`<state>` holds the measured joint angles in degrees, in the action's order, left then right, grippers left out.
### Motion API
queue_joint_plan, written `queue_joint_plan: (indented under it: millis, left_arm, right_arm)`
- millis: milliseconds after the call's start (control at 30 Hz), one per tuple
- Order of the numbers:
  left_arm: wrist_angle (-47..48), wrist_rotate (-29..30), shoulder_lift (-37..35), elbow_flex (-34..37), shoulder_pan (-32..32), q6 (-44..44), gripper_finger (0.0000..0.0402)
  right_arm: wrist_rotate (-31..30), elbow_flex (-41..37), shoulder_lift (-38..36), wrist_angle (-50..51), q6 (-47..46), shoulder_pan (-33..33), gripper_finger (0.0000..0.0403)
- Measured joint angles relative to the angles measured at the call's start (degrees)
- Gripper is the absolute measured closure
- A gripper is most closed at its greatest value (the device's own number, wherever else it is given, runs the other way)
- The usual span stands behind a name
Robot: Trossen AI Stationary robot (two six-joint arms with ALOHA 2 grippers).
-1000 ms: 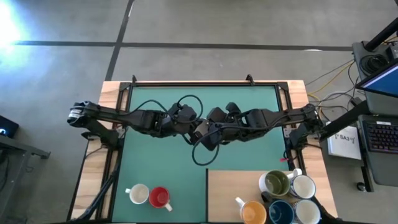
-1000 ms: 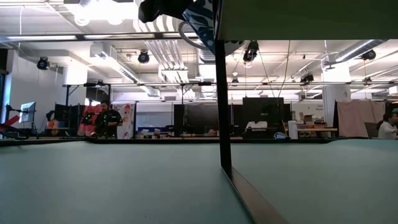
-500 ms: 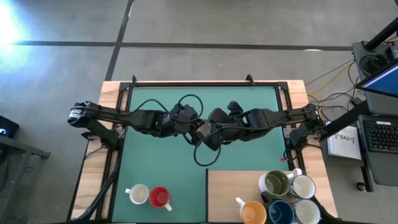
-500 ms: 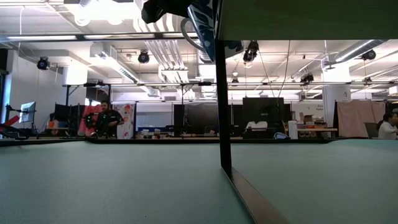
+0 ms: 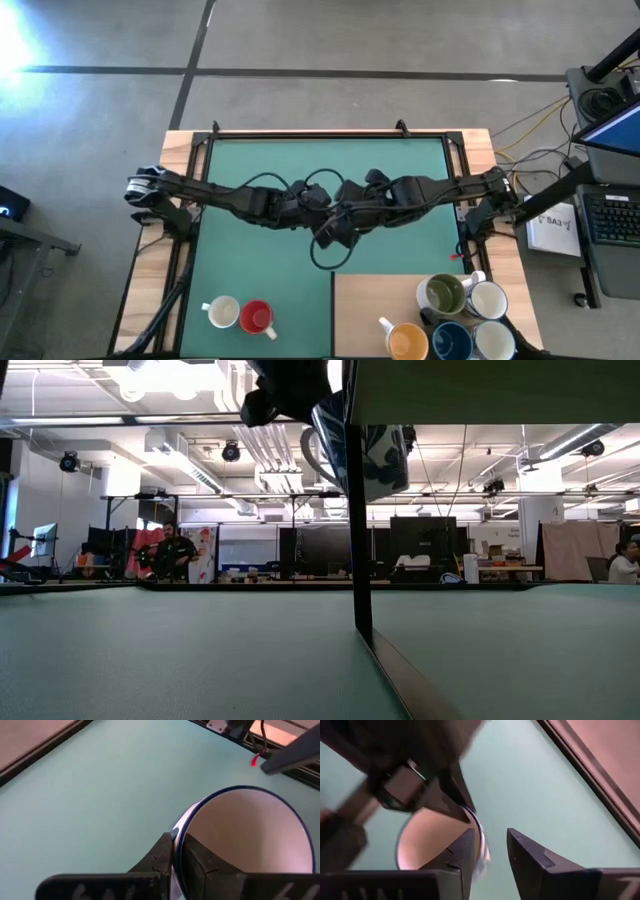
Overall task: Place coffee mugs
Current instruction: Put the blue patterned mug on the shelf
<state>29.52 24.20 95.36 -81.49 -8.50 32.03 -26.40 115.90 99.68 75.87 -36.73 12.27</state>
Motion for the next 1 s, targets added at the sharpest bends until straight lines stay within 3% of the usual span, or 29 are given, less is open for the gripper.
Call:
queue_joint_plan:
  millis: [300, 433, 1000]
  left_arm:
    - [3.10, -2.66, 3.12, 0.13, 0.56, 0.24, 0.0396]
    - [6.87, -2.90, 5.51, 0.22, 0.56, 1.51, 0.0394]
    - [7.61, -6.07, 10.48, 0.26, 2.31, 1.73, 0.0385]
  right_arm:
    - [1.65, -0.62, -0.02, 6.98, -5.11, 0.00, 0.0281]
    - [3.08, -0.97, -0.07, 7.05, -5.91, 0.04, 0.0286]
    - [6.09, -3.02, -0.13, 6.13, -9.00, 0.07, 0.0312]
